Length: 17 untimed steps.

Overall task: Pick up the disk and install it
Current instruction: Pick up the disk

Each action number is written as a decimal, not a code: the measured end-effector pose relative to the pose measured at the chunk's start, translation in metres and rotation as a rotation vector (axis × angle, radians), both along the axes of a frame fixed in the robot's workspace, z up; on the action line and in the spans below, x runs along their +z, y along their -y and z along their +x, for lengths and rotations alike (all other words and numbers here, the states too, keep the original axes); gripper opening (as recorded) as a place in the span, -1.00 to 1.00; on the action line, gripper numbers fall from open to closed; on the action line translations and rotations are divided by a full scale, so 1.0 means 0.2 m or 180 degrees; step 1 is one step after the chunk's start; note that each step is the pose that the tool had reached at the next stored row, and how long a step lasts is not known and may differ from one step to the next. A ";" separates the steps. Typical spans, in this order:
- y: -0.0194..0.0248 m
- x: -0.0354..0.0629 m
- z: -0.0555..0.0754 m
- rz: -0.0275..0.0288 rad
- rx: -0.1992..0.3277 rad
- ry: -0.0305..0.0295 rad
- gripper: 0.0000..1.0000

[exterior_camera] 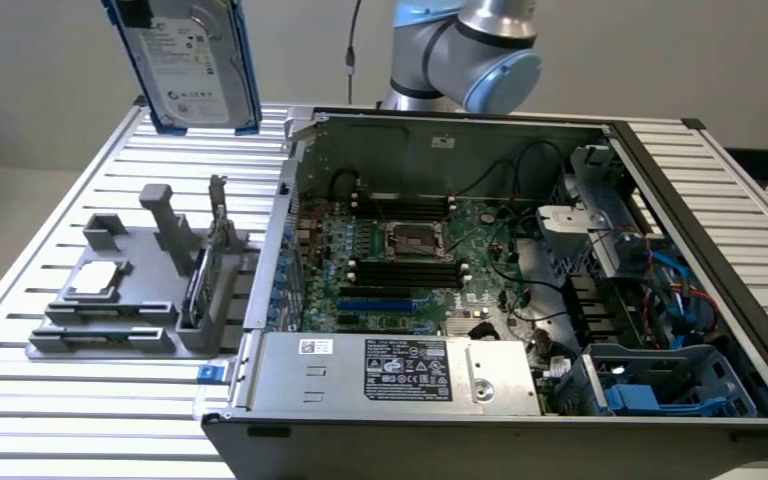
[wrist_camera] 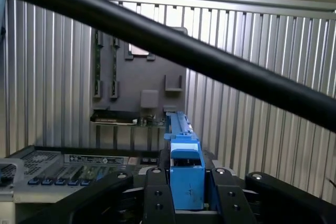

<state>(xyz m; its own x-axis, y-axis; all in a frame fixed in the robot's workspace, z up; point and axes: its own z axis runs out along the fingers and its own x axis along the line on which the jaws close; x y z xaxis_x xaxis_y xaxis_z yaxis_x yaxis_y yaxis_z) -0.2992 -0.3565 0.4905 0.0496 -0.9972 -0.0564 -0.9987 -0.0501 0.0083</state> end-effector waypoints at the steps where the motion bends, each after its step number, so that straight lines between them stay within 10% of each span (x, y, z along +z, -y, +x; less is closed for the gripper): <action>1: 0.004 0.002 0.02 0.0000 0.0000 0.0000 -0.35; 17: 0.141 0.004 0.39 0.0000 0.0000 0.0000 -0.35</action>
<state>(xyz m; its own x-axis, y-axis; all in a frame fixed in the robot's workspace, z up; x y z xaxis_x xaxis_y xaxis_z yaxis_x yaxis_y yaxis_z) -0.2221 -0.3846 0.4912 0.0496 -0.9972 -0.0564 -0.9987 -0.0501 0.0082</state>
